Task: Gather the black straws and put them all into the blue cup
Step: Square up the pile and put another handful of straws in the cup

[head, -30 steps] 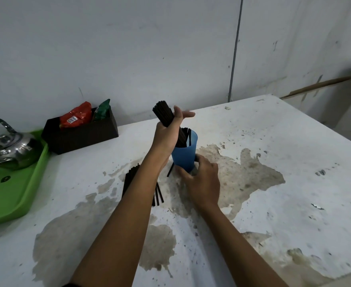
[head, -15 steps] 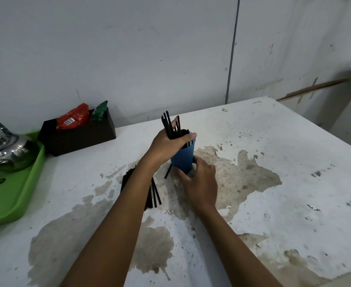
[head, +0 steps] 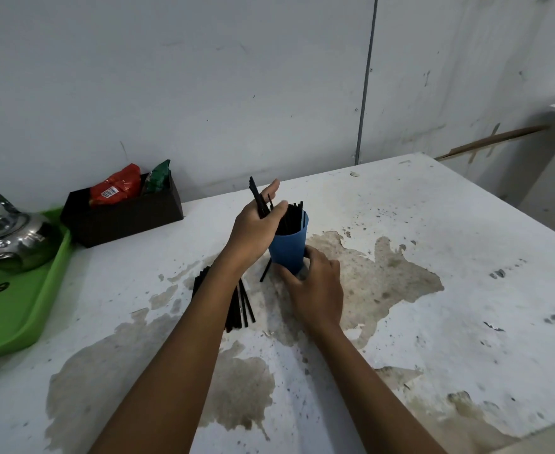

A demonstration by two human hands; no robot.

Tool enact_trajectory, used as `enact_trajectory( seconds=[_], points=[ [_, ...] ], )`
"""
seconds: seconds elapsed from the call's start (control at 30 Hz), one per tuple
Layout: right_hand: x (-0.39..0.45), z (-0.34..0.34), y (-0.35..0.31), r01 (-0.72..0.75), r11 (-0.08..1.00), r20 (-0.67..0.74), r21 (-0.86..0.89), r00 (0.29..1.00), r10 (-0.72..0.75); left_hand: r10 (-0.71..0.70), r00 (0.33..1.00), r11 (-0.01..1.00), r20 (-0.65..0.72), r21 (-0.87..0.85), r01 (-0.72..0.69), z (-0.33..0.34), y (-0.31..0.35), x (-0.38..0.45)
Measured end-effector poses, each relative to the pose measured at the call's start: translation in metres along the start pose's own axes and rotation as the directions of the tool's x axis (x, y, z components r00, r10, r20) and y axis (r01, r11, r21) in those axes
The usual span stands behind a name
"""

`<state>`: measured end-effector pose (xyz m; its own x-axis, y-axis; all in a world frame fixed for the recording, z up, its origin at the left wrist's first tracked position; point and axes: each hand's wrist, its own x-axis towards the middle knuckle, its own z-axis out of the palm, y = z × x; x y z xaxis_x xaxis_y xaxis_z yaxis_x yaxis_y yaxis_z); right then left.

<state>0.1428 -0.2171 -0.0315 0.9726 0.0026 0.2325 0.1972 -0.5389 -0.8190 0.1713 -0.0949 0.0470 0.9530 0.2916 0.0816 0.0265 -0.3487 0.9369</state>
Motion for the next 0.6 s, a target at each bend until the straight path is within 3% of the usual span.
enact_trajectory(
  seconds=[0.27,0.6],
  points=[
    [0.000,0.000,0.000,0.010,1.000,-0.003,-0.002,1.000,-0.010,-0.045,0.997,0.990,0.059,-0.131,0.052,-0.003,0.010,-0.003],
    [0.000,0.000,0.001,0.015,1.000,-0.003,-0.002,1.000,-0.015,-0.047,0.999,0.998,0.014,-0.031,0.048,-0.003,0.004,-0.008]
  ],
)
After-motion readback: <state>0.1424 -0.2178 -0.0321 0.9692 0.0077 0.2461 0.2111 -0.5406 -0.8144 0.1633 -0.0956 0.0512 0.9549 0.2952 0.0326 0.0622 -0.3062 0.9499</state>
